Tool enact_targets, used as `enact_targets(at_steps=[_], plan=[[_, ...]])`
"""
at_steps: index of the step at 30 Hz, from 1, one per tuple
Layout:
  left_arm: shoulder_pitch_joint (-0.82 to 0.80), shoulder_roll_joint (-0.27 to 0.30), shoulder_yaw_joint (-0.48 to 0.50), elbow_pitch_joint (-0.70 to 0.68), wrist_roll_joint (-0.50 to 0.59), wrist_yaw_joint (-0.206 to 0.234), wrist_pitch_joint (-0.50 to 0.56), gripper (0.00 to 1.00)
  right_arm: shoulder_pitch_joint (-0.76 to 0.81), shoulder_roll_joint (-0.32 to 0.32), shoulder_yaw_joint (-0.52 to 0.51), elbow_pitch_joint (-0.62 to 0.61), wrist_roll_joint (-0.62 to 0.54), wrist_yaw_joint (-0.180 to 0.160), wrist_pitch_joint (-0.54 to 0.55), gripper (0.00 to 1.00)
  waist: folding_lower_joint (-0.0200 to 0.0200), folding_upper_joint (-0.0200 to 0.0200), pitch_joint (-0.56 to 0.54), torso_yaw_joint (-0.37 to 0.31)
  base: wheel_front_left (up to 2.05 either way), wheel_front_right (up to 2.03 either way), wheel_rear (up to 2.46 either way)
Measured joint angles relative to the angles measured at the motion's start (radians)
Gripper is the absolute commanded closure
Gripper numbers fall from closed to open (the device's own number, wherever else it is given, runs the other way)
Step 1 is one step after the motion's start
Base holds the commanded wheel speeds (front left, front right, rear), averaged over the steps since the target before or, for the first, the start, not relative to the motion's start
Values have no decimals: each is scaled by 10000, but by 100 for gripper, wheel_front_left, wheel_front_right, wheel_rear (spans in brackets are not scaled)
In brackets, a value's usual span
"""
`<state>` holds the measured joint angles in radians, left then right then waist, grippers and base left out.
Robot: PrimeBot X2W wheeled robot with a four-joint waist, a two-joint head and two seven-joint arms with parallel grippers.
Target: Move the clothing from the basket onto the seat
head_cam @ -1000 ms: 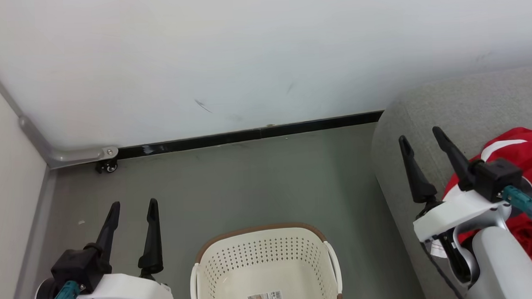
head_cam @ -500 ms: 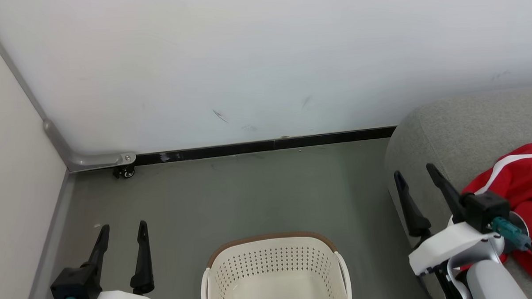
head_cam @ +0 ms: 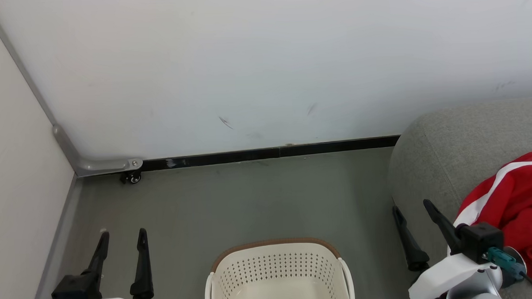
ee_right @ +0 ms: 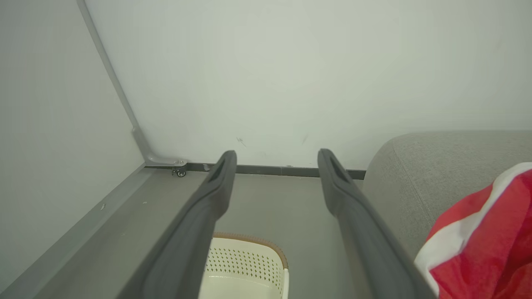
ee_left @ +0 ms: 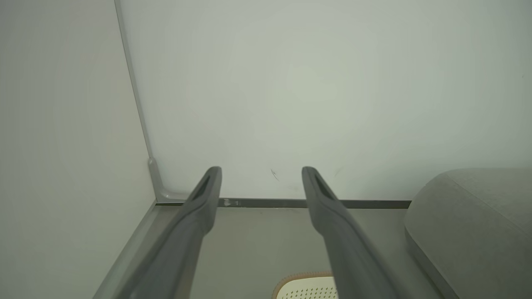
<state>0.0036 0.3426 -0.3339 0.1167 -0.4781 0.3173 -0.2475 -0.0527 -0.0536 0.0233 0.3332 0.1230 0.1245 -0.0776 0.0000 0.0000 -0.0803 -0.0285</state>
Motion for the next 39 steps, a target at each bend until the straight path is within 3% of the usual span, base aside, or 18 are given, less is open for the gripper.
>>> enact_targets(at_steps=[39], plan=[[365, -69, -268, 374, 531, 393, -6, 0, 1168, 73, 167, -1078, 253, 0, 458, 0, 1, 0, -44, 85, 0, 0, 0]])
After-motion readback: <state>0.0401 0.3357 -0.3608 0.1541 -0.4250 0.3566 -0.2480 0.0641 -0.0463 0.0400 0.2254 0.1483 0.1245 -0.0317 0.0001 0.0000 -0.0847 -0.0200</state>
